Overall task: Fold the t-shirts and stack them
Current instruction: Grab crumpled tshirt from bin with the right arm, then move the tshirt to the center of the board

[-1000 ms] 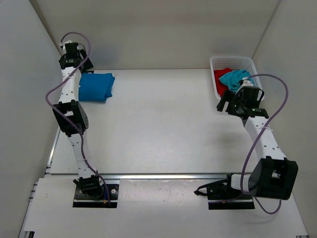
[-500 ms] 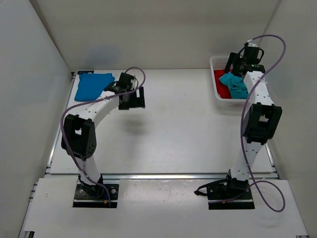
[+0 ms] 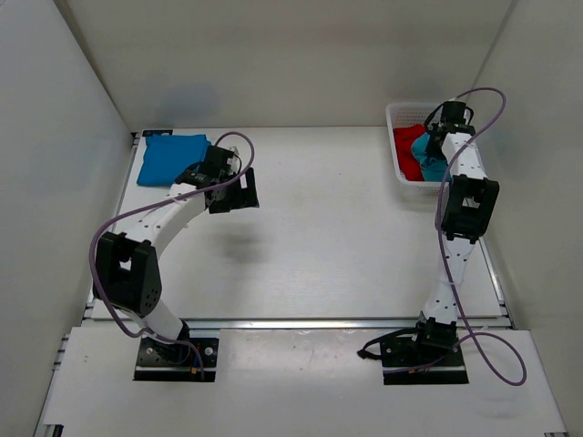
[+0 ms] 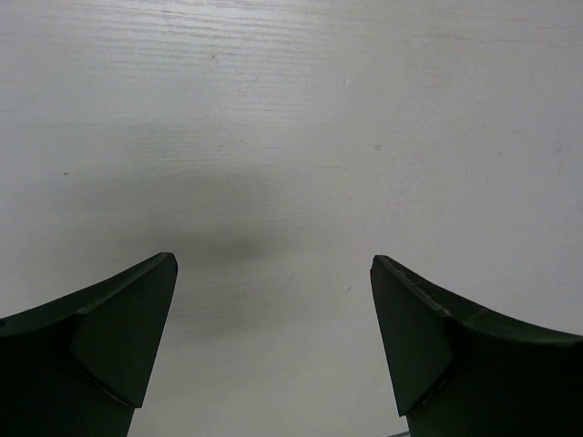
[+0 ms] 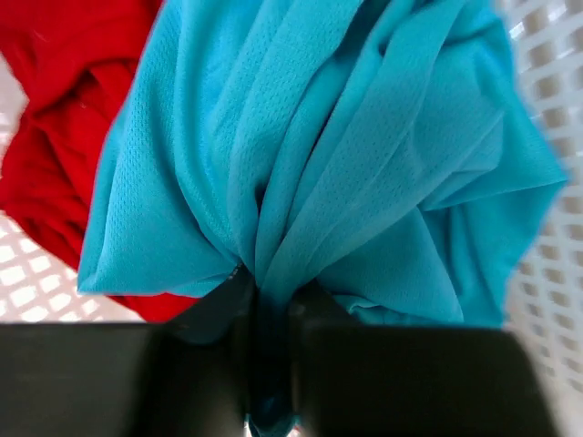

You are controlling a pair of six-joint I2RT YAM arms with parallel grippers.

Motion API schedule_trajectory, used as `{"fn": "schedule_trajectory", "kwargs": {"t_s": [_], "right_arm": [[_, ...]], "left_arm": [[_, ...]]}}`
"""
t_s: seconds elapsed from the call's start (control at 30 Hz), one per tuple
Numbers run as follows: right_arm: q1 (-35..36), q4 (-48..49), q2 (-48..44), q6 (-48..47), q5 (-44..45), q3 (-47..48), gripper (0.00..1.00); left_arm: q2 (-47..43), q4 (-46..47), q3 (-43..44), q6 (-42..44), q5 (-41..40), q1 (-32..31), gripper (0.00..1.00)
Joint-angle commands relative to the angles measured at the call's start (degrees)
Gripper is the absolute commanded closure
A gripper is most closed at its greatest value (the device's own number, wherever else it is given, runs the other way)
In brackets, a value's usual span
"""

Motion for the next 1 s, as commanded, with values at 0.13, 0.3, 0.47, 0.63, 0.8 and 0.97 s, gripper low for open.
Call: {"fn": "schedule_trajectory", "kwargs": {"t_s": [0.13, 0.3, 0.47, 0.63, 0.8, 0.97], "right_arm": [[1.6, 1.2, -7.3, -4.8, 4.4, 7.2, 1.0], [1.2, 1.3, -14.2, -6.2, 4.5, 8.5, 1.0], [1.7, 2.6, -20.0, -8.6, 3.7, 7.7, 1.0], [0.9, 2.7, -25.1, -4.7, -16.1, 7.9, 1.0], [3.2, 6.6, -33.9, 1.9, -41.8, 5.9, 1.0], [10.4, 22.6, -44.0, 16.3, -65.7, -15.3, 1.0]], "left_arm": [[-4.9, 1.4, -0.6, 0.7, -0.3, 1.3, 0.01], [-6.8, 3.2, -2.3, 0.5, 0.0, 0.6, 0.01], [-8.2, 3.8, -3.3, 0.5, 0.7, 0.7, 0.01], [-8.9, 4.3, -3.6, 0.6, 2.7, 1.7, 0.02], [-11.0, 4.3, -3.6, 0.3, 5.6, 3.7, 0.01], [-14.6, 2.2, -4.5, 0.5, 2.9, 4.6, 0.01]]}}
